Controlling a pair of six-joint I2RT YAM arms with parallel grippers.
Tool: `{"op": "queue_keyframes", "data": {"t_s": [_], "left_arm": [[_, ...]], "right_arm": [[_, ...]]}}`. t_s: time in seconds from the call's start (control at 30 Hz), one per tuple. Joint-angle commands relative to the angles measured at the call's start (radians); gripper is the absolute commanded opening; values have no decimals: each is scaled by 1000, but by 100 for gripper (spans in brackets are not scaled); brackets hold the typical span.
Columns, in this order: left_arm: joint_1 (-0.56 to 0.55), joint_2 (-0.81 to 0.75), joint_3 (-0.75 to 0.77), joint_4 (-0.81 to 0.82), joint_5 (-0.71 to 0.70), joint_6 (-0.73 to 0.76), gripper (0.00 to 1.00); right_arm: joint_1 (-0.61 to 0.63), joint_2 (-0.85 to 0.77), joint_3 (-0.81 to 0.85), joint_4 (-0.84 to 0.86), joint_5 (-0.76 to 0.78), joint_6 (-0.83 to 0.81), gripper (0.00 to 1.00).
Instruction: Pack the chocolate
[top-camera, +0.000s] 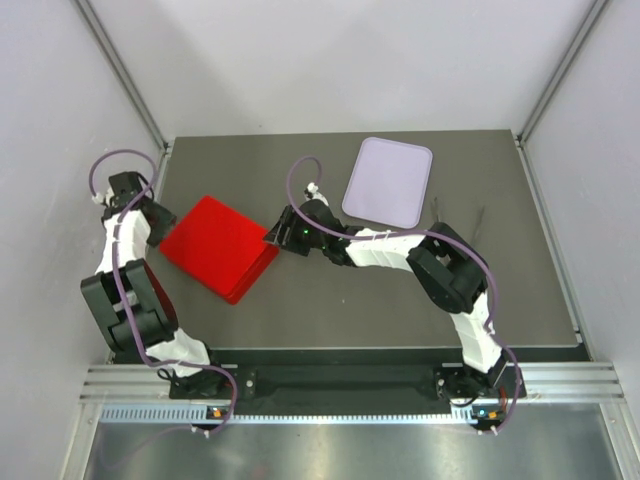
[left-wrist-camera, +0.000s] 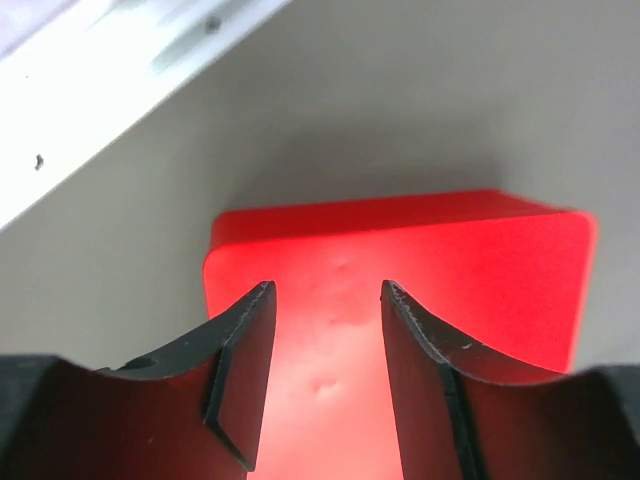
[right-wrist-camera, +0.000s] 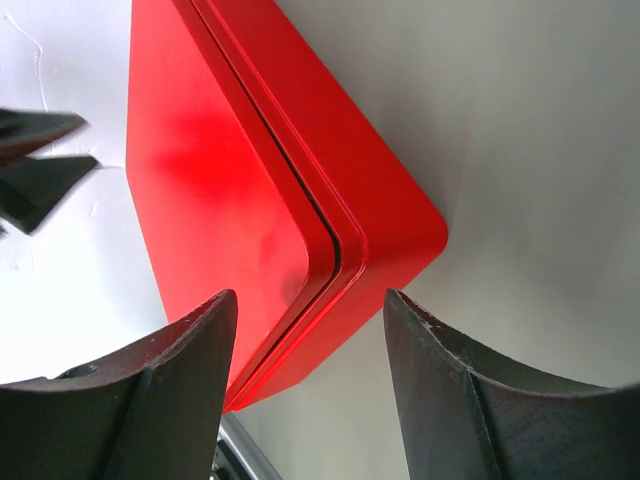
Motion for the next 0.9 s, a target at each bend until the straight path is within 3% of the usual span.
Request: {"op": "queue_keyframes", "data": {"t_s": [0.0, 0.17, 0.7, 0.77, 0.8, 0.87], "left_arm": [[-15, 2, -67, 21, 22, -19, 50], [-46, -1, -147, 61, 60, -47, 45], [-67, -92, -247, 62, 102, -57, 42], [-75, -113, -264, 65, 134, -65, 42], [-76, -119, -280, 68, 151, -71, 42], [-82, -142, -291, 68, 197, -80, 42]], "right_arm": [[12, -40, 15, 28, 25, 7, 60], [11, -40, 21, 27, 27, -9, 57], [23, 0, 35, 11, 41, 13, 52], [23, 21, 27, 11, 42, 23, 48], [23, 27, 22, 5, 65, 27, 39], [21, 47, 9, -4, 76, 36, 32]]}}
